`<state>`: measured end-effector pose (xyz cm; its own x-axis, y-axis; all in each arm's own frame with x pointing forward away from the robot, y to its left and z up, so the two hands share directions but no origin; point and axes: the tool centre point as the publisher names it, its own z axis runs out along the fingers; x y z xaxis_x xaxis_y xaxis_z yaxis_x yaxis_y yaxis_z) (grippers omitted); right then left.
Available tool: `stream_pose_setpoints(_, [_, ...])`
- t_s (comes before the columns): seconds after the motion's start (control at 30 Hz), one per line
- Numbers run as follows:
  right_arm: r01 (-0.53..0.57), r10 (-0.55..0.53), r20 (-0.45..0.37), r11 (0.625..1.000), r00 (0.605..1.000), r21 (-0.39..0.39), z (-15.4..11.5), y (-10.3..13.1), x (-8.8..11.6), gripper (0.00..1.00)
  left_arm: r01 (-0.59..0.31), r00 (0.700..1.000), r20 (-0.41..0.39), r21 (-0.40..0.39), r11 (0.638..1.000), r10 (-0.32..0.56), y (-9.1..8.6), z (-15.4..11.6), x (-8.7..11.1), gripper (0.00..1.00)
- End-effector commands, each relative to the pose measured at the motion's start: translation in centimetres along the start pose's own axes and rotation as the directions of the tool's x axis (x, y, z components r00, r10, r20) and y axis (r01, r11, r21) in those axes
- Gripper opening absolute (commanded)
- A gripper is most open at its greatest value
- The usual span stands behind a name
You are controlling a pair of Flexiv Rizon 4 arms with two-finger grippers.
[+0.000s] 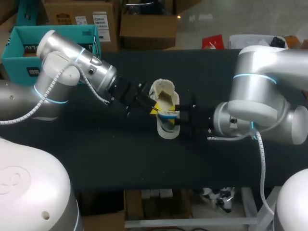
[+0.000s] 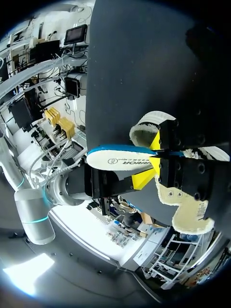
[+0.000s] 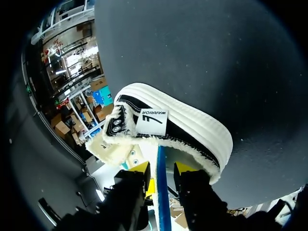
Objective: Open the shoe tongue, take the insole out of the shoe, put the insole back into the shoe, and pack the shoe into the shoebox
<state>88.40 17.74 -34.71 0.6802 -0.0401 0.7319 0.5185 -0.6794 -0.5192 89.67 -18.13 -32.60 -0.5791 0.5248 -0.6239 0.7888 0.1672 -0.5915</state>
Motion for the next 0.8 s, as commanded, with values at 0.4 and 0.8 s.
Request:
stream_pose_setpoints(0.4, [0.006,-0.006,0.009,1.0,1.0,0.026,0.0,0.1,0.4,0.0,0.007,1.0,0.004,-0.001,1.0,-0.007,0.9,-0.3,-0.1,0.0])
stream_pose_setpoints(0.8, [-0.014,0.014,0.013,0.999,1.0,0.041,0.3,0.3,0.3,0.0,0.048,0.999,0.003,0.017,0.999,-0.048,0.6,0.9,-0.5,0.0])
